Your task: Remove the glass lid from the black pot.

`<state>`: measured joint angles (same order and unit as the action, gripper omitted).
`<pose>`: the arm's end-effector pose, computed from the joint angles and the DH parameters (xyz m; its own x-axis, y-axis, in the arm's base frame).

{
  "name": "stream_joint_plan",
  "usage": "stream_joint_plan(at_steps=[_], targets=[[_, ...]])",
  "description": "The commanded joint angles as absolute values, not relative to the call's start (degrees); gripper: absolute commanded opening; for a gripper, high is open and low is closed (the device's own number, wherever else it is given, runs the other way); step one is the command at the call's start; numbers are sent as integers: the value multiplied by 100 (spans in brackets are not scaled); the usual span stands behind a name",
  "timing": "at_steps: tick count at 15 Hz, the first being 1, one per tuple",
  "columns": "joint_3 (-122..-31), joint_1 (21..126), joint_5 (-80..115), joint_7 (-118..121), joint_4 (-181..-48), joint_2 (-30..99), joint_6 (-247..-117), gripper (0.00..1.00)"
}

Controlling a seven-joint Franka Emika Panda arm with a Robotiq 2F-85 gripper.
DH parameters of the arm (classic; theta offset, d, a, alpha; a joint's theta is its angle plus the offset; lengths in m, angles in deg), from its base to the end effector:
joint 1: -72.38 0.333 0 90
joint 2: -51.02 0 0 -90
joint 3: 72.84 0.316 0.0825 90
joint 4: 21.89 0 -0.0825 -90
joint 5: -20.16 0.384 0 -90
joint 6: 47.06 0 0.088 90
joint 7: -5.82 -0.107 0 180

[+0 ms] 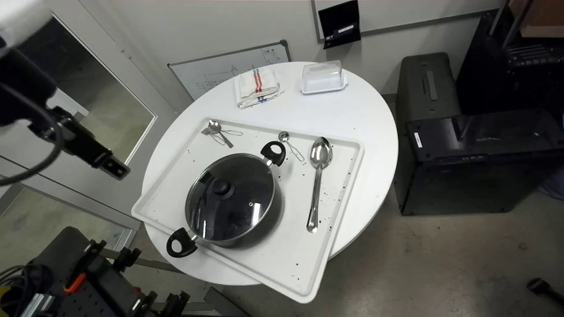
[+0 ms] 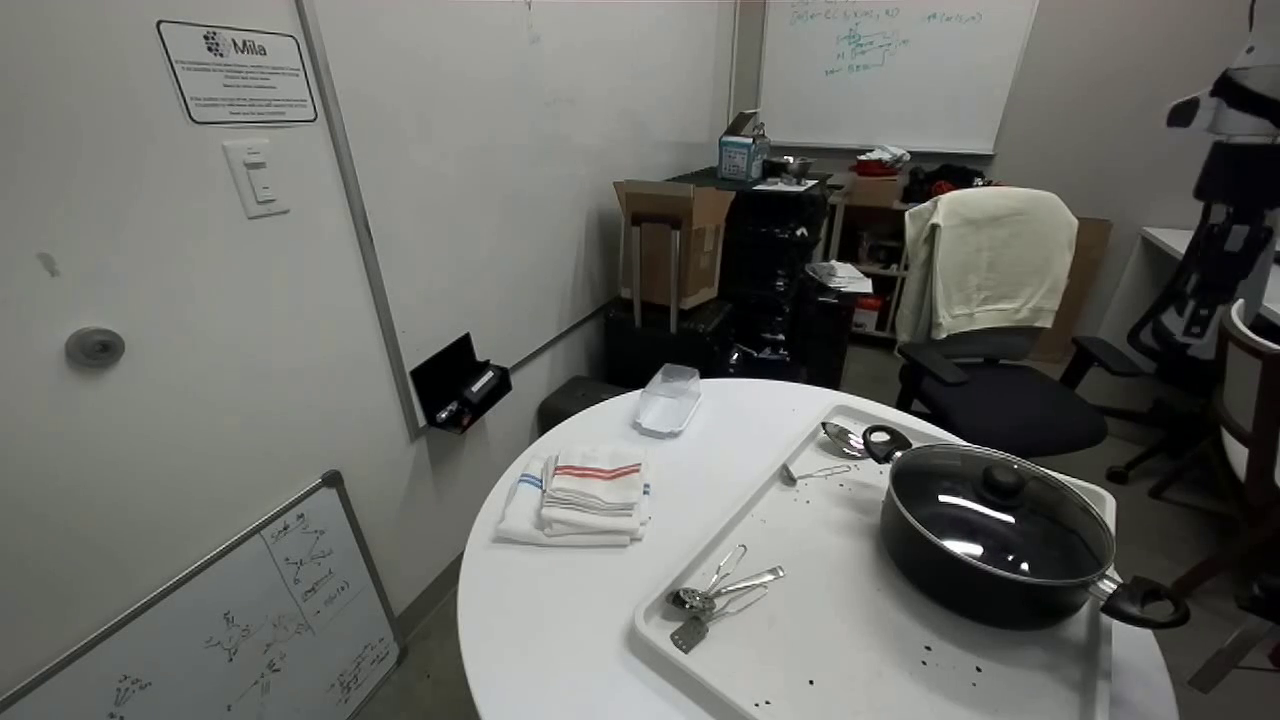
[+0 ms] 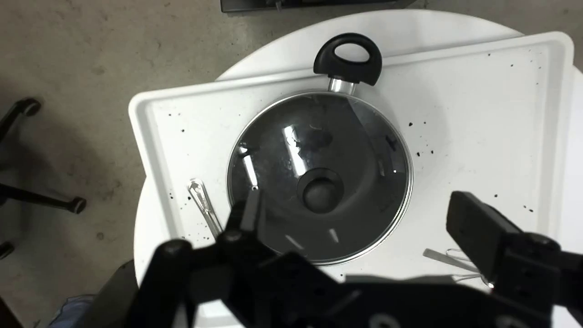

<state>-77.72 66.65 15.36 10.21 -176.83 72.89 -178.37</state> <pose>0.3740 -0.0700 0.3449 0.9984 -0.0461 -0.0340 -0.0452 -0.9986 0.0269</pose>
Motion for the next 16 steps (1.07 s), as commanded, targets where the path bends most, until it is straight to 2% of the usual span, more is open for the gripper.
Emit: stream_joint_plan(at_steps=[1, 9, 16], targets=[[-7834, 6736, 1553, 1238, -17741, 6711, -18753, 100], [-7832, 6818, 1937, 1544, -17559, 5097, -20502, 100], [-7578, 6682, 2346, 1791, -17088, 3860, -21336, 100]])
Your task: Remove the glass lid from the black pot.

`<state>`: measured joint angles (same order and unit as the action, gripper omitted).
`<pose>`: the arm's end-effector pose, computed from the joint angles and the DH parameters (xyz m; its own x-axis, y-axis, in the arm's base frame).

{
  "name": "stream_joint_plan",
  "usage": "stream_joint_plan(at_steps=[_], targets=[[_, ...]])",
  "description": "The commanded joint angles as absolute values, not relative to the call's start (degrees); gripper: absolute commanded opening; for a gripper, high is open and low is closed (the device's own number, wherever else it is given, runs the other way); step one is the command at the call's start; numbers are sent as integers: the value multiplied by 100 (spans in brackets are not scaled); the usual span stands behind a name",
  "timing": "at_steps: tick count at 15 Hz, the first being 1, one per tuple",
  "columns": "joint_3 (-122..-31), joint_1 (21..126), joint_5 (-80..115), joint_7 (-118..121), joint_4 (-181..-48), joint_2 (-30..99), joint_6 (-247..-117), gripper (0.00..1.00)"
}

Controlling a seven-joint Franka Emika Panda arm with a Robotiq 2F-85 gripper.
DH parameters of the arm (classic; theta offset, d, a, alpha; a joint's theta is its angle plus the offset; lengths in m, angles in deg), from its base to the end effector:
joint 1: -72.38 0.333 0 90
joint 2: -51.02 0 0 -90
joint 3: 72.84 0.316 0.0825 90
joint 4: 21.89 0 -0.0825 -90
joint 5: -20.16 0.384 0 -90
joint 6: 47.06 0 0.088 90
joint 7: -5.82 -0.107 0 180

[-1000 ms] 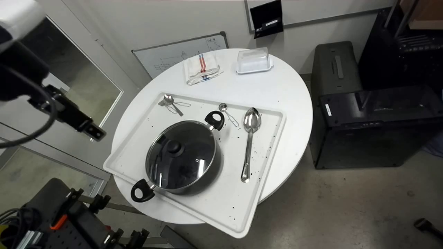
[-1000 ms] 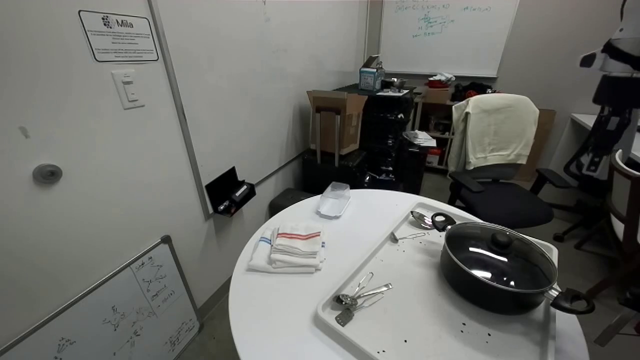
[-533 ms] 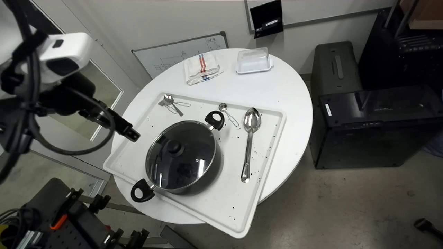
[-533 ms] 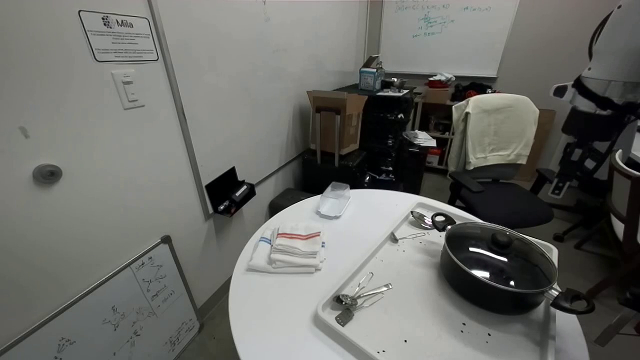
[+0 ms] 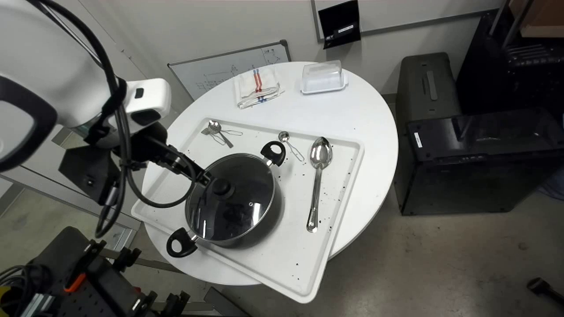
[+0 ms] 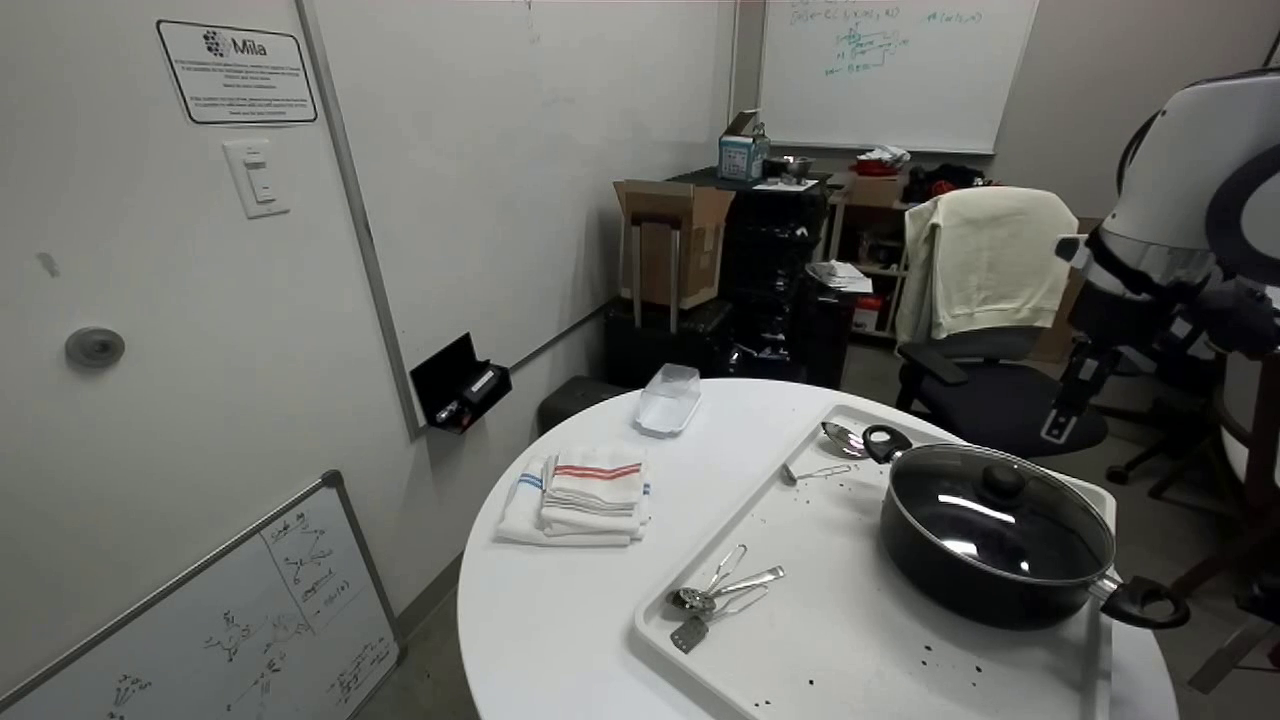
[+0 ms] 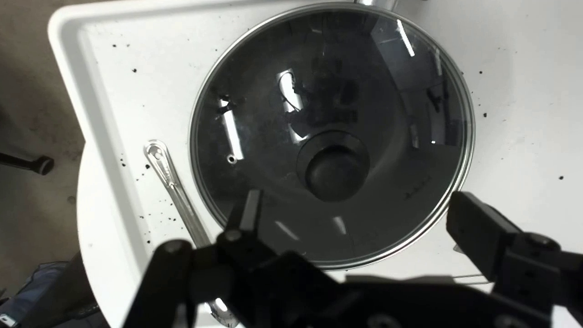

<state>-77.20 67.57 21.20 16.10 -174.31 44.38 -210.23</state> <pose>0.4225 -0.0701 0.2079 0.9975 0.0035 0.0705 0.0025 -0.9999 0.0151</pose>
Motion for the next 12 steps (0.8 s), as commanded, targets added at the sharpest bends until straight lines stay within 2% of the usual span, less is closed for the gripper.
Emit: stream_joint_plan(at_steps=[1, 12], targets=[[-7515, 6648, 2349, 1780, -16991, 3689, -21396, 100], [-7347, 6548, 2115, 1562, -16238, 2582, -21459, 100]])
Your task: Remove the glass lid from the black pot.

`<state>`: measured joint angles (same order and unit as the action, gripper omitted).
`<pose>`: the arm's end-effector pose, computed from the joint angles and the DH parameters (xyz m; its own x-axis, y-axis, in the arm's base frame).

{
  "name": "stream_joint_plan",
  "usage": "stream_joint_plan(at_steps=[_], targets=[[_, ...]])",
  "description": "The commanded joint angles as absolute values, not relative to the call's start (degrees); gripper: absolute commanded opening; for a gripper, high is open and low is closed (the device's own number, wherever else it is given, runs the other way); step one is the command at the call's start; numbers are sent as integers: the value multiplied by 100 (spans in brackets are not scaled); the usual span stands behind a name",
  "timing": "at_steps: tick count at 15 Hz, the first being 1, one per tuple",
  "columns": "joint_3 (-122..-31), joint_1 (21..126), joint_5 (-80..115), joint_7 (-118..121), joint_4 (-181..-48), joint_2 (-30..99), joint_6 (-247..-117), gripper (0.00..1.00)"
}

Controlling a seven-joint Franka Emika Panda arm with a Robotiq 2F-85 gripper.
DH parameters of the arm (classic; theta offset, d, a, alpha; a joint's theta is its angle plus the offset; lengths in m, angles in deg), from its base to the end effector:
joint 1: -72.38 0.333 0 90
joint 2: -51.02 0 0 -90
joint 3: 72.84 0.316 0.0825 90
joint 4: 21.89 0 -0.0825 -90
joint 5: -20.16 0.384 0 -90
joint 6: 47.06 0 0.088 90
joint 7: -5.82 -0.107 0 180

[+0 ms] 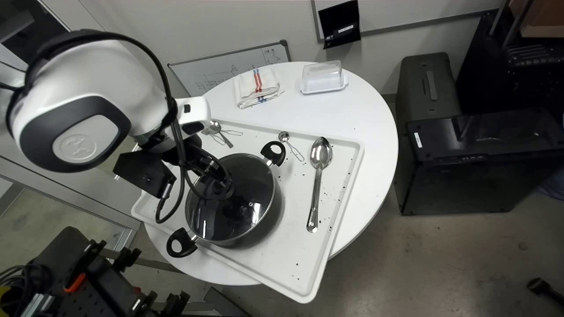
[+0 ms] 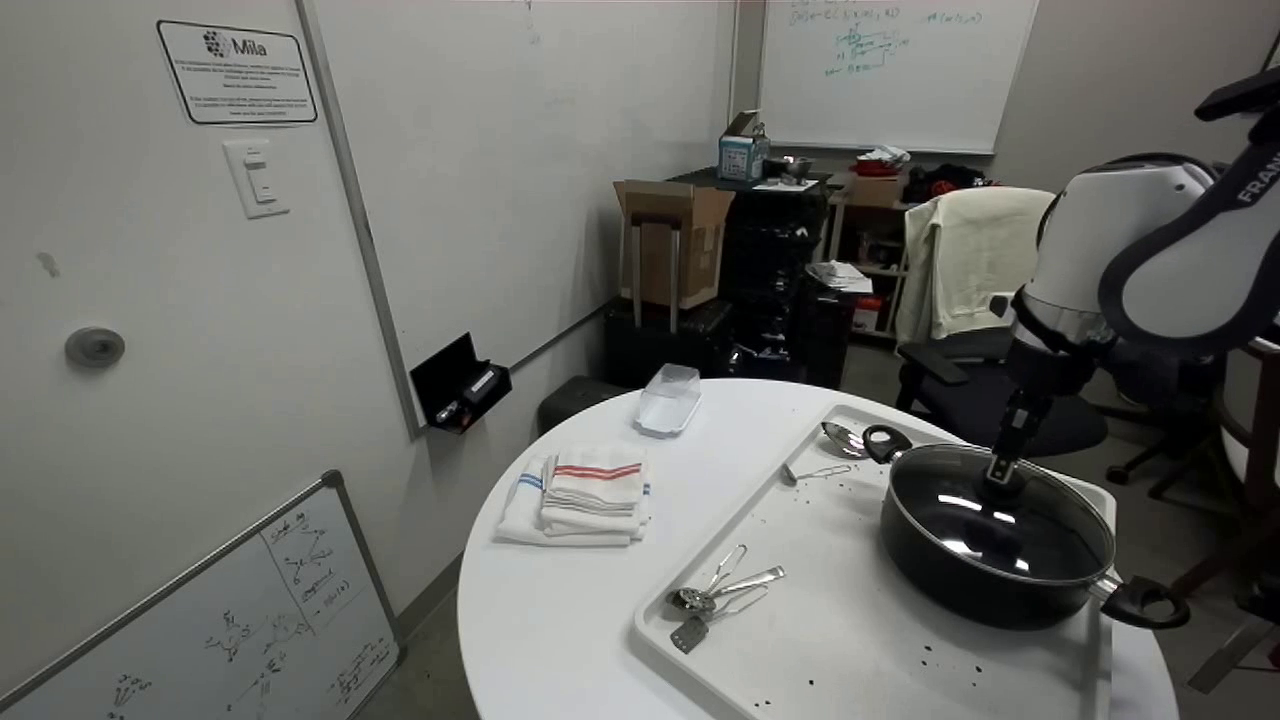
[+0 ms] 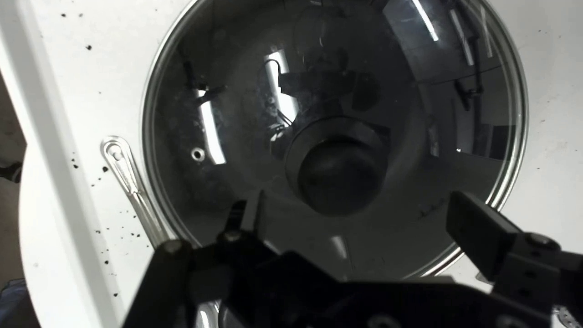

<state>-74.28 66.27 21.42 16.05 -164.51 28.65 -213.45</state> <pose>0.4619 -0.0635 0.1395 0.9993 0.0276 0.0236 0.0274 -0.9996 0.0082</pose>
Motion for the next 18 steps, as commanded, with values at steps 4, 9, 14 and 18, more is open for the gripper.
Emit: stream_joint_plan(at_steps=[4, 9, 14, 18], targets=[[-7347, 6557, 2092, 1544, -16145, 2394, -21461, 100], [-7354, 6572, 2066, 1533, -16118, 2290, -21467, 100], [-7349, 6570, 2059, 1533, -16138, 2267, -21482, 74], [-7338, 6561, 2063, 1543, -16149, 2273, -21505, 45]])
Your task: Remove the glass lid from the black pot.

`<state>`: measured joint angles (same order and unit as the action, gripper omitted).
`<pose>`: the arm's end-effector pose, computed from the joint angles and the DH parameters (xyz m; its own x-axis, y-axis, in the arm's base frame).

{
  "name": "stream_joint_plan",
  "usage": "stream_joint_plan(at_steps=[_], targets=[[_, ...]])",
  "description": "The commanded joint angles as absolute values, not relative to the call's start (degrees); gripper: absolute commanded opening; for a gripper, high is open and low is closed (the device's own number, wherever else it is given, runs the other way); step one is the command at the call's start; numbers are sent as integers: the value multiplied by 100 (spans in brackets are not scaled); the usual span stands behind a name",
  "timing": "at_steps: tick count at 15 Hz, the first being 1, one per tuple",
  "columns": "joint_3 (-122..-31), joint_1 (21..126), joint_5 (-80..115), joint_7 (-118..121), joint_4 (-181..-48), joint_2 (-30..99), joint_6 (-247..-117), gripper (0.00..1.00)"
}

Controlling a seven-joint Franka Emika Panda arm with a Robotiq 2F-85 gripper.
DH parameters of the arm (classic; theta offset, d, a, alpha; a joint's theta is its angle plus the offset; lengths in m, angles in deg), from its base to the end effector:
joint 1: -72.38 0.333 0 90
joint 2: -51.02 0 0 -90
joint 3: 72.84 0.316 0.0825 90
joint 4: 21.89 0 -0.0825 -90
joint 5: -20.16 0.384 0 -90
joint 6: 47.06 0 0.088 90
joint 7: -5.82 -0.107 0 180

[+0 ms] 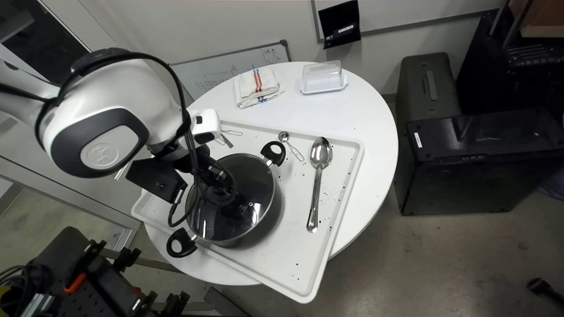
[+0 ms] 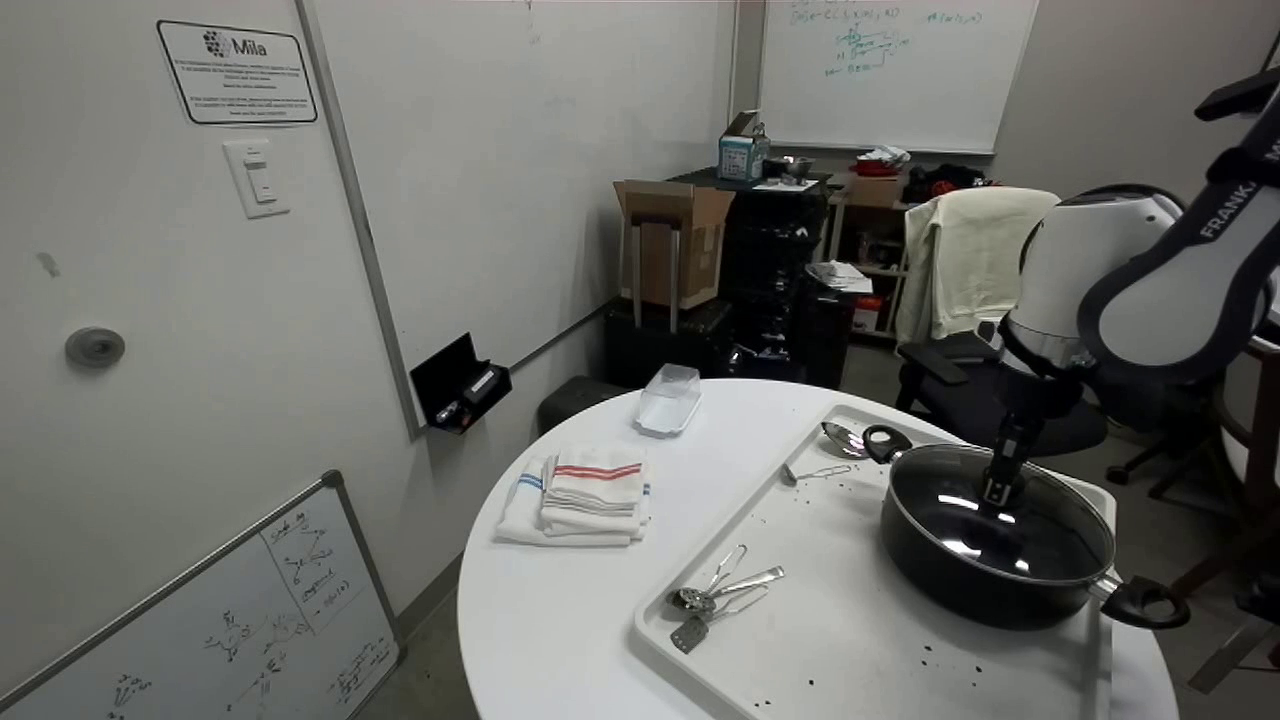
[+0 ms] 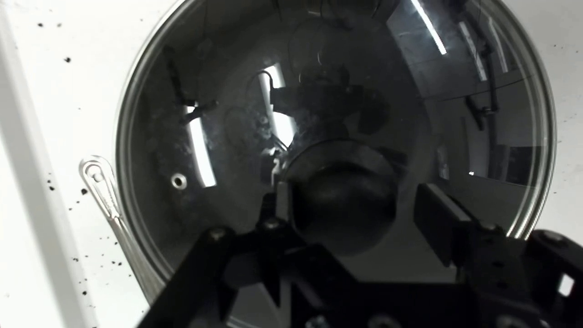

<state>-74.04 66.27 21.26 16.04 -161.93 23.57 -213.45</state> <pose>0.4645 -0.0618 0.1098 0.9992 0.0343 -0.0196 0.0344 -0.9994 0.0020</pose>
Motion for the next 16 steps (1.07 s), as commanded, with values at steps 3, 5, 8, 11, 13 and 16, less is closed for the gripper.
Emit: stream_joint_plan(at_steps=[3, 5, 8, 11, 13, 16], targets=[[-7333, 6540, 2065, 1547, -16156, 2293, -21519, 25], [-7331, 6538, 2063, 1551, -16158, 2291, -21519, 25], [-7317, 6524, 2061, 1576, -16232, 2415, -21481, 25], [-7368, 6574, 1971, 1607, -16411, 2707, -21424, 25], [-7416, 6618, 1885, 1612, -16517, 2885, -21404, 25], [-7480, 6690, 1722, 1604, -16669, 3183, -21366, 25]])
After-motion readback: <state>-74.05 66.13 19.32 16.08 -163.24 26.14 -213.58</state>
